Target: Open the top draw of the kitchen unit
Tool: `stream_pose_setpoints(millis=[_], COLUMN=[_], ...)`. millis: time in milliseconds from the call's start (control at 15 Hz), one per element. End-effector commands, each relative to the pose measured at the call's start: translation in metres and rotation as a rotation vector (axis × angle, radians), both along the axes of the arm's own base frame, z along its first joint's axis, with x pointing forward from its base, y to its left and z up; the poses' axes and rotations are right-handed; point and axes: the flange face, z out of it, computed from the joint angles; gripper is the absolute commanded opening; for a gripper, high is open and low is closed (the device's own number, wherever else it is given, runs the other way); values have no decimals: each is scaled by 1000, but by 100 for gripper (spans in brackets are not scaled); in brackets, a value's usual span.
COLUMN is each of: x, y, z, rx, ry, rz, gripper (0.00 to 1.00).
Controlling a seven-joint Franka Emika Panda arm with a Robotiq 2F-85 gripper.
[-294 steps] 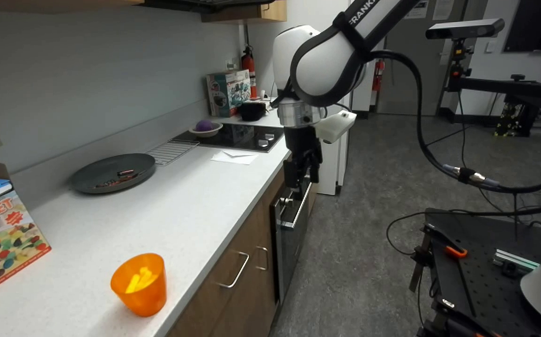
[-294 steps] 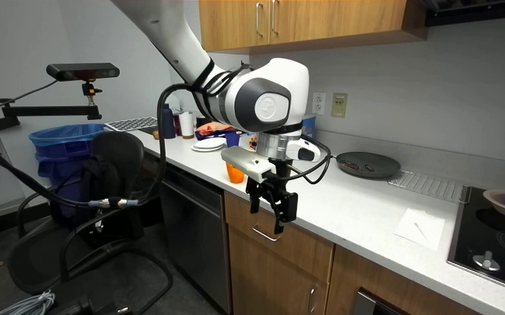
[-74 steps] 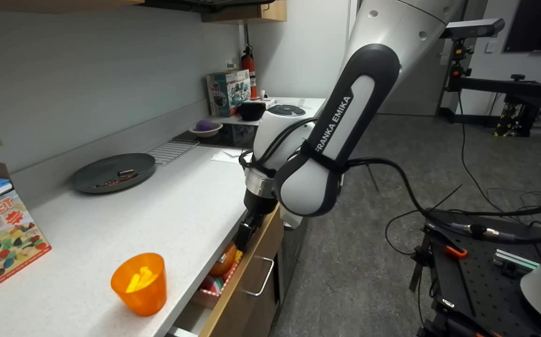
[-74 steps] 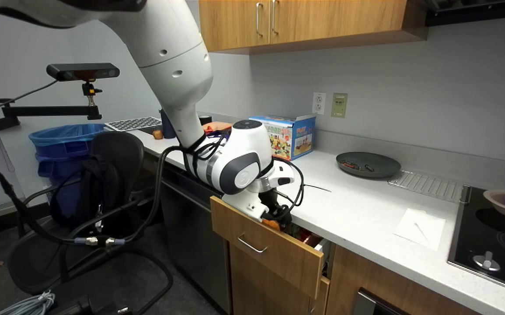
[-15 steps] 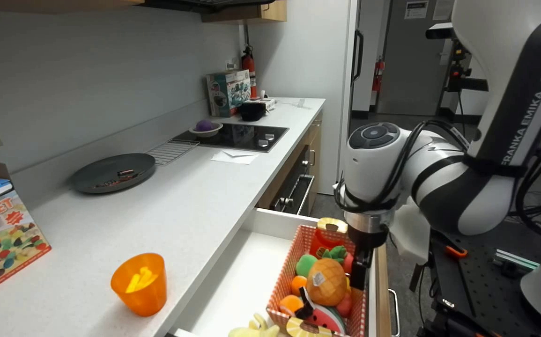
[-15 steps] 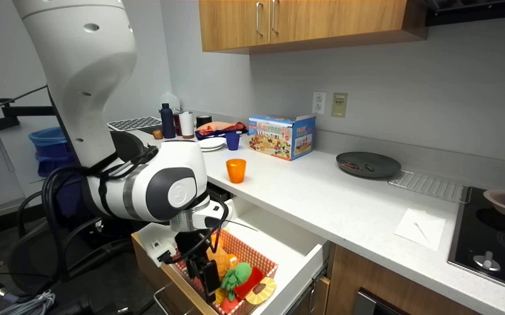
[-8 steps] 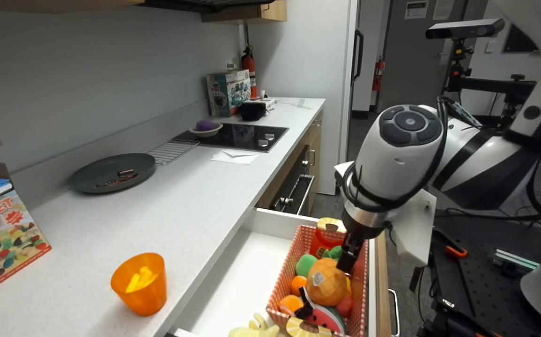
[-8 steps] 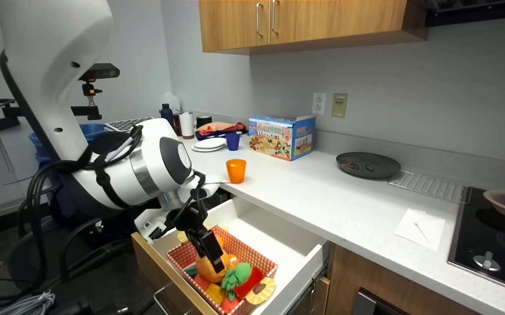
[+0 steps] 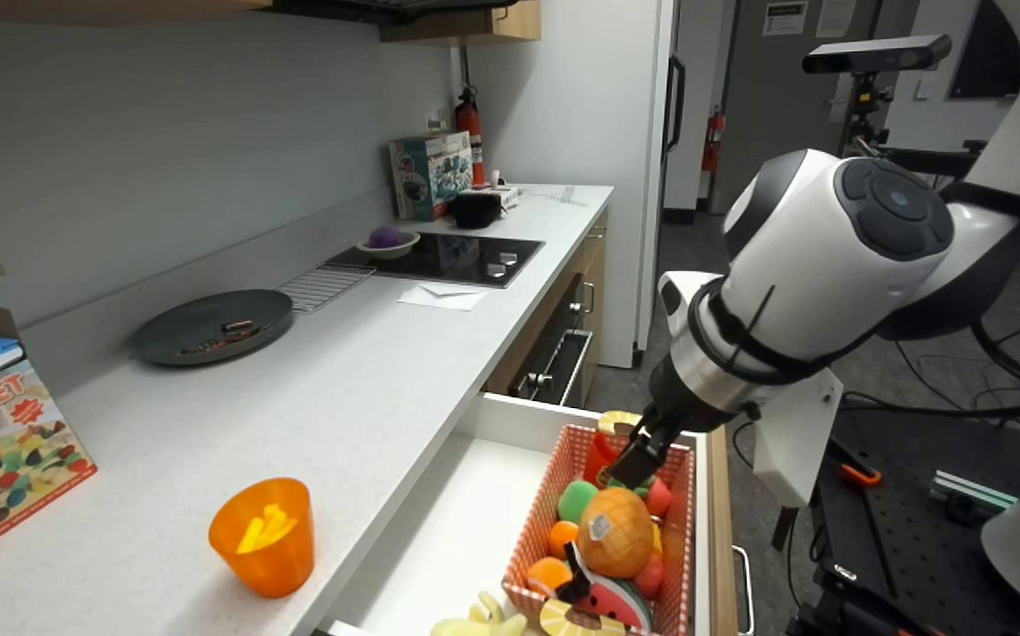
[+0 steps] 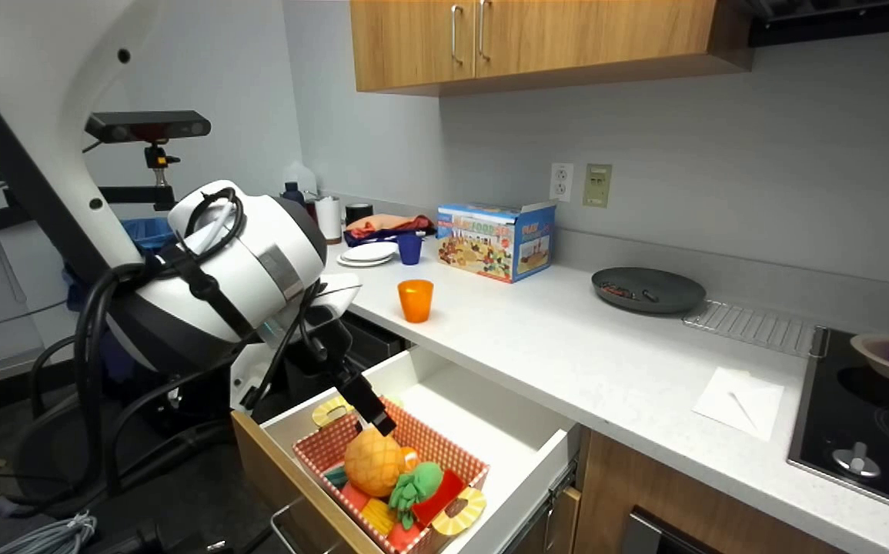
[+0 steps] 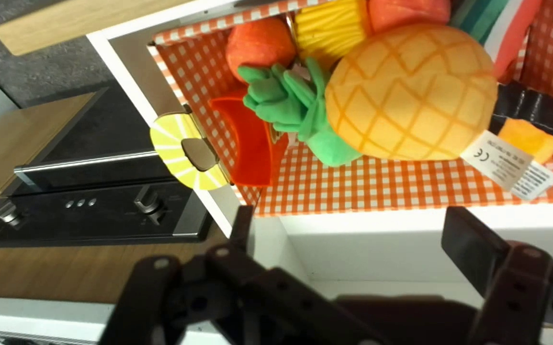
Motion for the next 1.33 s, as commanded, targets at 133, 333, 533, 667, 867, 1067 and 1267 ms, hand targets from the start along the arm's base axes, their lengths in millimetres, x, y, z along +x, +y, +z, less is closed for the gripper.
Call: stream_pose_setpoints(millis=[133, 333, 533, 667, 867, 1067, 1267], x=[-6, -7, -7, -7, -7, -7, -7], y=[4, 6, 6, 6, 6, 6, 6], z=[-1, -2, -1, -1, -1, -1, -1], rx=[19, 24, 25, 25, 25, 25, 25], ry=[-61, -70, -71, -71, -71, -71, -71], rz=[-3, -6, -6, -6, -6, -6, -6], gripper=[100, 100, 100, 100, 100, 100, 100])
